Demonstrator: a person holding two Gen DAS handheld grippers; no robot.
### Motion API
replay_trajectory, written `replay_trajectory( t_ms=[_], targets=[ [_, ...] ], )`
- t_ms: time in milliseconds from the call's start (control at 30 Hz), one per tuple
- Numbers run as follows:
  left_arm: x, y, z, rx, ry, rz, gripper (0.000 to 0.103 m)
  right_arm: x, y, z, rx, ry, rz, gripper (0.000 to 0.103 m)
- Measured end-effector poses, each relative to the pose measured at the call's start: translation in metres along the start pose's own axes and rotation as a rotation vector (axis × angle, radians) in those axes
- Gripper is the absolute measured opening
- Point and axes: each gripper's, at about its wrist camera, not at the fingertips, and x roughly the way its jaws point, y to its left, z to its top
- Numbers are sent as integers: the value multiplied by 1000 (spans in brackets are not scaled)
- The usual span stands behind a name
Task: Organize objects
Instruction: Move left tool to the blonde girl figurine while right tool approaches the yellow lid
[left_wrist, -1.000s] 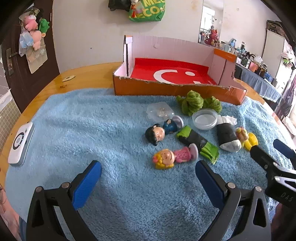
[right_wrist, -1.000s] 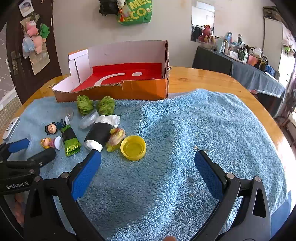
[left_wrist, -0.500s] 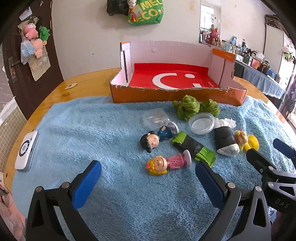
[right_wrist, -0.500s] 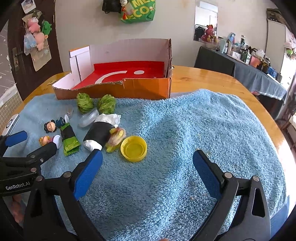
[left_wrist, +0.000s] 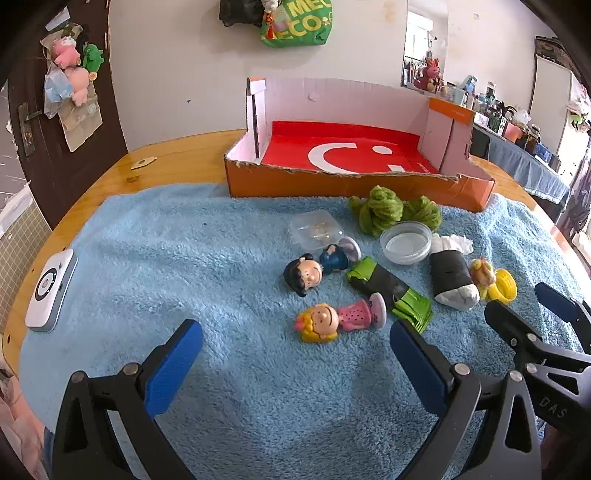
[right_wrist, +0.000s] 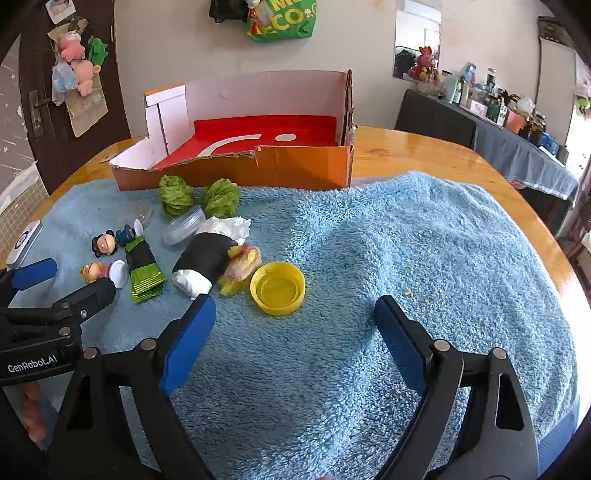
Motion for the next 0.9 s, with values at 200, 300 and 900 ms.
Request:
replay_trajectory(
  t_ms=[200,300,900],
  targets=[
    [1,-1,-1,-5,3,-6,103,2,-1,1,-7,10,1,79],
    [1,-2,-1,-5,3,-7,103,4,-2,2,-11,17,2,78],
    [11,-8,1,-30,0,-5,88,13,-5,8,-14,32,3,58]
  ],
)
